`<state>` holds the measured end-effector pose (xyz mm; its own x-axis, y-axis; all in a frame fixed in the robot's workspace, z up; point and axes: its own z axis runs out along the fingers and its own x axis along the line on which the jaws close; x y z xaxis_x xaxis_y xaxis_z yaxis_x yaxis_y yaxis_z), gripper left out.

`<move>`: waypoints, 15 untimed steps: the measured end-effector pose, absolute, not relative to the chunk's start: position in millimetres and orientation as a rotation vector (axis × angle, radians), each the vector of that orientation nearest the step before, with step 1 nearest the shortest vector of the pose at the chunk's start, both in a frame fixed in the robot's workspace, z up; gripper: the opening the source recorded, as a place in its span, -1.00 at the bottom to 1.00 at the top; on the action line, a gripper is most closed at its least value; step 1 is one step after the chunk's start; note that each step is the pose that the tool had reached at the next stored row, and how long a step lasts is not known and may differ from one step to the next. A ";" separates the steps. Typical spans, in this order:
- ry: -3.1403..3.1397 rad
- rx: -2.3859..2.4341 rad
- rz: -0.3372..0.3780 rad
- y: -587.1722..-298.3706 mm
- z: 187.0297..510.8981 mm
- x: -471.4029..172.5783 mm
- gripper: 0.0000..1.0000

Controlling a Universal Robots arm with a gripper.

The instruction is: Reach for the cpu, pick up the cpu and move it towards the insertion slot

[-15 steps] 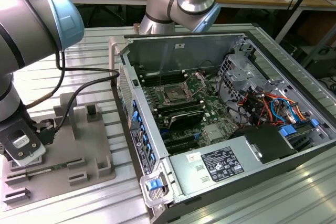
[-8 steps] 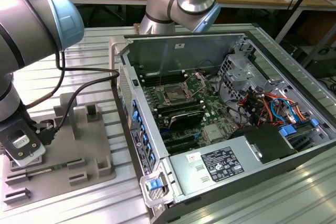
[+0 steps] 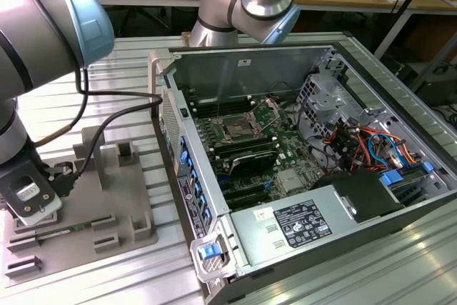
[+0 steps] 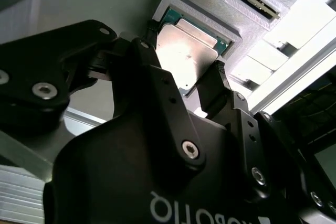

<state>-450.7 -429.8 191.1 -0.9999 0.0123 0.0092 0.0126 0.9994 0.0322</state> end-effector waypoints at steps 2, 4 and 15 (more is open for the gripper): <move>-3.132 -0.020 -0.050 -429.8 193.1 -450.7 0.09; -3.132 -0.020 -0.050 -429.8 195.9 -450.7 0.09; -3.132 -0.020 -0.050 -429.9 201.5 -450.7 0.09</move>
<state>-450.7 -429.9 201.5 -0.9999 0.0123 0.0094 0.0126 0.9994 0.0318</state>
